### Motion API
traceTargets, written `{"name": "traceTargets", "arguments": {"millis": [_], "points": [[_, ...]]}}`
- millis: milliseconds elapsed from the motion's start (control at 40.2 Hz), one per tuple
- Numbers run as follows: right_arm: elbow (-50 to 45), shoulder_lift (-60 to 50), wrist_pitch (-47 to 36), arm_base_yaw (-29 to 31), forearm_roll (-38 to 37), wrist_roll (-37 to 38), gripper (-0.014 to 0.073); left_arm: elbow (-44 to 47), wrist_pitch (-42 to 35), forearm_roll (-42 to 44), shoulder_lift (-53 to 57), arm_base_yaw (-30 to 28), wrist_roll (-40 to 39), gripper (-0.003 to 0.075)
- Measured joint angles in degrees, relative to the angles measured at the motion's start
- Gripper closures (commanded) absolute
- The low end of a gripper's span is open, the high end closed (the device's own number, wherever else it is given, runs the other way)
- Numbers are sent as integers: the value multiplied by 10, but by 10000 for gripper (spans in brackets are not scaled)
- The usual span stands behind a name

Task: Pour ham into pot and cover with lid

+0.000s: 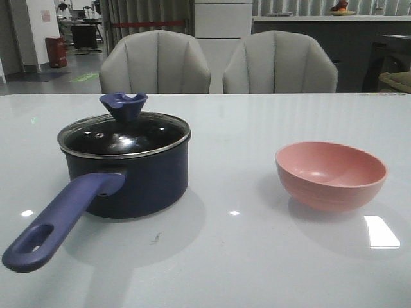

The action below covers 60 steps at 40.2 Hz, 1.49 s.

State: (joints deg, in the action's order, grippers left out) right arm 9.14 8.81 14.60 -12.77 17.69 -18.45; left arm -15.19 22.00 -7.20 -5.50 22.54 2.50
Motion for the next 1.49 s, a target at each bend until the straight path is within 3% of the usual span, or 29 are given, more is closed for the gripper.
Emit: {"name": "traceTargets", "arguments": {"millis": [75,149,771,1070,1318,1493], "points": [[0,0,0,0,0,0,437,1,-17,-1,1,0,0,621],[0,0,0,0,0,0,437,1,-23,-1,1,0,0,588],[0,0,0,0,0,0,437,15,-52,8,1,-3,0,589],[0,0,0,0,0,0,437,155,-248,19,7,-118,0,589],[0,0,0,0,1,0,437,155,-261,18,28,-199,0,589],[0,0,0,0,1,0,437,155,-243,25,45,-206,0,589]]}}
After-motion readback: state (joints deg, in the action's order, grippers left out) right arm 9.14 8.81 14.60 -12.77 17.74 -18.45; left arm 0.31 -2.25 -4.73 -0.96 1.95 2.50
